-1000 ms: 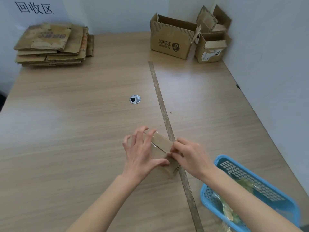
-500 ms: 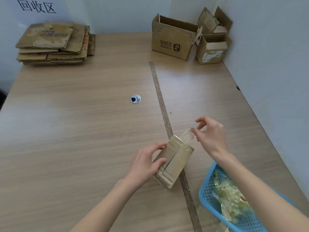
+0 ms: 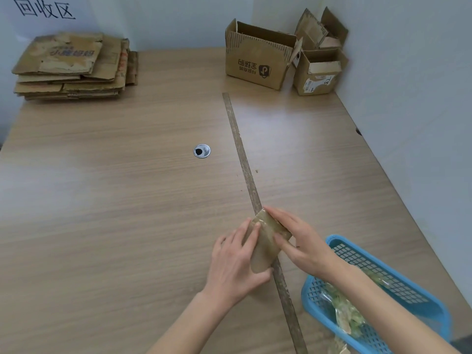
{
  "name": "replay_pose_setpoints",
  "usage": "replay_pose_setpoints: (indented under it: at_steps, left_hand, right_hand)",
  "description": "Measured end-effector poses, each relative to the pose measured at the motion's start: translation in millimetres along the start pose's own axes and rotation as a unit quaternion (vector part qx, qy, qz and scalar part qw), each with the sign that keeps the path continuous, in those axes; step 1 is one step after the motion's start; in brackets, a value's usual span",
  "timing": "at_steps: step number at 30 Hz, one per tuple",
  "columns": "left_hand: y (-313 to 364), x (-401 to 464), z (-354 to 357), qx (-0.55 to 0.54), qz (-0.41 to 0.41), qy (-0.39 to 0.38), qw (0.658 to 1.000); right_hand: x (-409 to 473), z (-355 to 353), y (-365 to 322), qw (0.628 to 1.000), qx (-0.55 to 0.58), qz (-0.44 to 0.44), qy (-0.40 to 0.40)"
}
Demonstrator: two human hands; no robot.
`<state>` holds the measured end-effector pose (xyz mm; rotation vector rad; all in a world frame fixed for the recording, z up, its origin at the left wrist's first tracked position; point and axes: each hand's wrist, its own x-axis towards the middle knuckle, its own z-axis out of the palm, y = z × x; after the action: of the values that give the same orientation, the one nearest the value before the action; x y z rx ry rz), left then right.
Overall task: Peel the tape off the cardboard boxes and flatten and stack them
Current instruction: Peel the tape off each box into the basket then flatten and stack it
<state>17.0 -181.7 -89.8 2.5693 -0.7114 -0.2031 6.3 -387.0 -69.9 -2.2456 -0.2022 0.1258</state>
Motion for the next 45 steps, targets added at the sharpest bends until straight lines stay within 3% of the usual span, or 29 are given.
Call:
replay_pose_setpoints:
  at_steps: [4,8,14,16,19,21,24,28,32,41,45]
  left_hand:
    - [-17,4,-4,-0.001,0.037,-0.039,0.999]
    - [-37,12,-19,0.015,0.101,-0.102,0.99]
    - [-52,28,-36,0.002,0.114,-0.124,0.986]
    - [-68,27,-45,-0.012,0.096,-0.107,0.99]
    - [-84,26,-57,-0.026,0.064,-0.089,0.994]
    - [-81,29,-59,0.0,0.067,-0.092,0.994]
    - [-71,35,-55,0.037,0.09,-0.083,0.992]
    - [-62,30,-42,0.005,0.074,-0.028,0.997]
    - [-62,25,-36,-0.038,0.047,0.01,0.998]
    - [-72,36,-43,-0.026,0.049,-0.05,0.997]
    - [-73,40,-44,-0.026,0.054,-0.048,0.997]
  right_hand:
    - [-4,-28,0,0.995,0.095,0.029,0.015]
    - [-6,-70,14,0.988,0.09,0.114,-0.053]
    - [-1,-103,31,0.967,0.093,0.185,-0.148]
    - [-6,-128,42,0.968,0.077,0.206,-0.118]
    - [-18,-163,49,0.971,-0.067,0.219,-0.072]
    - [-18,-153,32,0.975,-0.132,0.172,-0.052]
    - [-10,-91,-13,0.985,-0.159,0.001,-0.066]
    - [18,-10,-40,0.949,-0.228,-0.16,-0.148]
    - [33,-3,-35,0.931,-0.273,-0.185,-0.159]
    - [66,-17,-46,0.835,-0.421,-0.24,-0.262]
    - [75,-14,-46,0.823,-0.428,-0.237,-0.287]
